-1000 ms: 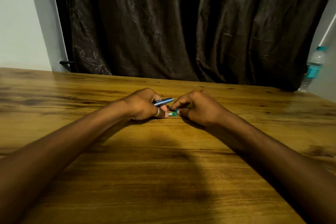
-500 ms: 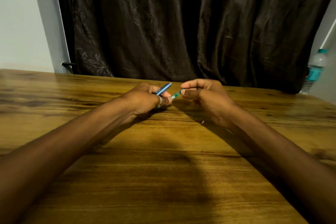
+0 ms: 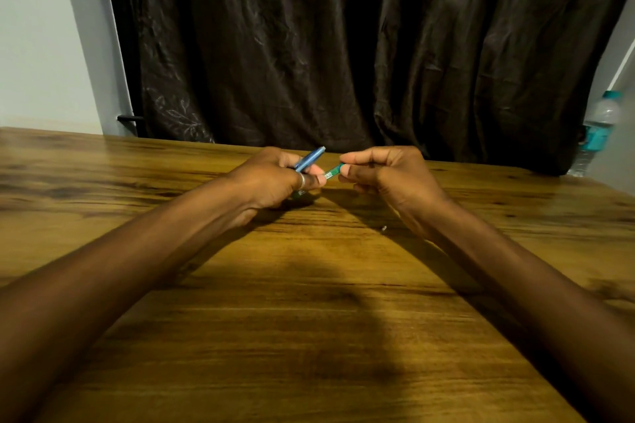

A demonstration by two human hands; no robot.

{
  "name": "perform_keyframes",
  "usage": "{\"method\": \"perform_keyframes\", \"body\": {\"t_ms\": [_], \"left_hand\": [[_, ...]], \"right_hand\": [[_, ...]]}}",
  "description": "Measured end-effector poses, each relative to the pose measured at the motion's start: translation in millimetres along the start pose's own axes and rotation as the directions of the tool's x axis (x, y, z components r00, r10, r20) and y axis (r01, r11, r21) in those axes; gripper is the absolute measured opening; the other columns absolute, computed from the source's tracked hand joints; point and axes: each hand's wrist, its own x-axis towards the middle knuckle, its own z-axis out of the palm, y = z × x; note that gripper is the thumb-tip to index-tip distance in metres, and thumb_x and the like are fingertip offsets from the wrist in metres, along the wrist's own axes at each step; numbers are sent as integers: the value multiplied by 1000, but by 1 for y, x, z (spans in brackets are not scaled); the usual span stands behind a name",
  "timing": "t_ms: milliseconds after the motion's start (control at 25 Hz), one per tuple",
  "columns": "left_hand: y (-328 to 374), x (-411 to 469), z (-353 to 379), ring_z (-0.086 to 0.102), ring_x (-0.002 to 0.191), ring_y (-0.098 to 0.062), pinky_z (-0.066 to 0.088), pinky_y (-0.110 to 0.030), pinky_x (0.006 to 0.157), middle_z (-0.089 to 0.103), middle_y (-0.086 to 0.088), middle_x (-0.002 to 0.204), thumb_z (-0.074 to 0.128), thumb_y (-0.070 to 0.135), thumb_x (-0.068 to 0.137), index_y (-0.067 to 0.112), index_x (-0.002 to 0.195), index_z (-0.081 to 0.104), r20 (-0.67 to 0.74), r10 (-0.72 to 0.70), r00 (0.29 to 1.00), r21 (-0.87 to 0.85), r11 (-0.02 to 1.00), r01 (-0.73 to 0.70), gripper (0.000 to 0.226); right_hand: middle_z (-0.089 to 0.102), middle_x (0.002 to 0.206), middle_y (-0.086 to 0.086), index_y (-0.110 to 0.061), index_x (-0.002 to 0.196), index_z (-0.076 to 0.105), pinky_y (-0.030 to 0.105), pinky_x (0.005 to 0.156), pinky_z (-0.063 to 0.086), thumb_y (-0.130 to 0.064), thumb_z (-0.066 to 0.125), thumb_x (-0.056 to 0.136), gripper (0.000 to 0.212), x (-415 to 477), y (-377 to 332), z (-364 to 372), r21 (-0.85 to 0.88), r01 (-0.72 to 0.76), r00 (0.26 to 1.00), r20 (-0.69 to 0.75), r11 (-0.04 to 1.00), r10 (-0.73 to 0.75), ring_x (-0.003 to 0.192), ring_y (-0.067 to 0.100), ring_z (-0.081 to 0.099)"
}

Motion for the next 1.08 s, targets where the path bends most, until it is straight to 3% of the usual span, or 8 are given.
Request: {"method": "perform_keyframes", "body": {"t_ms": [120,280,440,520,640,760,880,1080], "left_hand": [[-1,1,0,54,68,-4,38,-20,55,65,8,75,74,21,88,20,101,78,-22,-4,1000,-14,1000,4,13],[-4,5,-3,62,84,-11,45,-27,70,73,1,88,77,21,85,20,97,79,-31,-13,999,-23,1000,13,12],[-7,7,1,64,87,-11,47,-25,73,74,1,92,77,22,85,21,96,79,-21,58,998,28,998,-57,11],[-10,7,2,65,80,-9,49,-26,69,74,4,88,79,27,83,24,95,77,-58,208,976,151,969,-198,12],[-13,8,4,64,68,-7,52,-32,62,73,8,77,78,42,79,32,90,75,-112,413,904,463,827,-320,15],[-14,5,6,65,72,-12,58,-39,66,73,7,79,75,44,83,30,96,77,-105,386,916,539,797,-274,19],[-20,1,12,66,72,-13,59,-41,67,71,7,76,73,44,85,25,94,77,-64,286,956,573,795,-200,21],[-24,-1,24,61,68,-8,39,-27,53,66,9,70,71,44,87,25,93,75,-53,197,979,613,780,-123,20]], "right_hand": [[77,97,3,-9,105,75,27,86,57,1,73,84,24,-2,1,2,-63,26,1000,-7,998,-27,86,8,69],[75,99,1,-1,114,72,13,79,54,2,71,85,29,-4,1,7,-121,78,997,1,990,-79,75,-6,67],[77,93,5,-6,103,75,16,74,55,0,73,84,21,-4,0,4,-97,32,998,-56,995,-37,78,4,69],[78,92,12,-6,101,75,19,67,56,0,72,84,18,-4,-1,5,-48,-28,997,-78,998,24,77,12,70],[77,93,18,-4,101,74,17,56,54,0,71,85,17,-4,0,5,18,-76,994,-72,997,78,70,13,71],[79,91,9,-14,93,77,29,77,59,-9,75,84,11,6,6,-3,-196,-9,996,-92,981,-10,82,16,72],[77,84,-7,-20,87,79,29,84,58,-18,78,82,6,11,6,-16,-531,65,989,-78,845,-124,84,7,71],[75,75,-13,-23,79,80,22,76,52,-23,82,75,5,10,-16,-45,-796,96,984,167,598,65,79,-3,66]]}}
